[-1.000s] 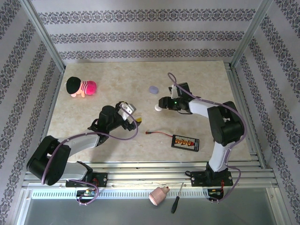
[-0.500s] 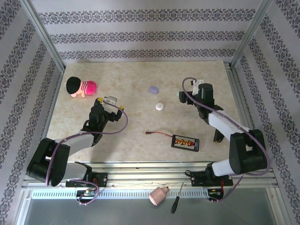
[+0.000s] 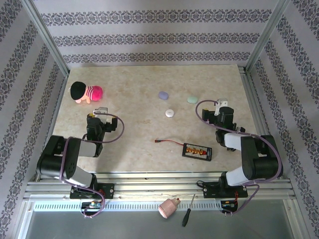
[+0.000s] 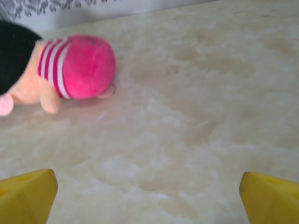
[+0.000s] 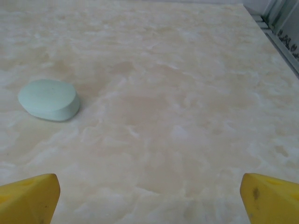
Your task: Insert wireless bluetooth earbuds into charging case
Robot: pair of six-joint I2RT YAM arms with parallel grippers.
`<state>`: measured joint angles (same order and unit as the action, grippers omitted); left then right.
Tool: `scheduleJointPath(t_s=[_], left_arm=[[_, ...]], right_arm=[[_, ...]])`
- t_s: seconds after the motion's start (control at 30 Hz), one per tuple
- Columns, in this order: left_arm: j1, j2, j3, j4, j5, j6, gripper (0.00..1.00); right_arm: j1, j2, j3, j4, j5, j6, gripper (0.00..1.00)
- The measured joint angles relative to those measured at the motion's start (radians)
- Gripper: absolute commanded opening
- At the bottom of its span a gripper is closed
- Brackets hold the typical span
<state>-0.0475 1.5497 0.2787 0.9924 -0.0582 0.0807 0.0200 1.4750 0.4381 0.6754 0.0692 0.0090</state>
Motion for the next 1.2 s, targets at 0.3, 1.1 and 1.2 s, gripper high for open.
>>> scheduleJointPath(t_s=[0.3, 1.1, 1.2], left_arm=[[0.037, 0.046, 0.077, -0.003, 0.028, -0.063, 0.99], [0.037, 0.045, 0.097, -0.03, 0.034, -0.071, 0.99], [0.037, 0.045, 0.097, -0.036, 0.039, -0.071, 0.99]], right_arm=[[-0.018, 0.027, -0.025, 0.125, -0.056, 0.014, 0.98], [-0.018, 0.027, -0.029, 0.146, -0.06, 0.014, 0.98], [-0.018, 0.027, -0.029, 0.146, -0.06, 0.014, 0.98]])
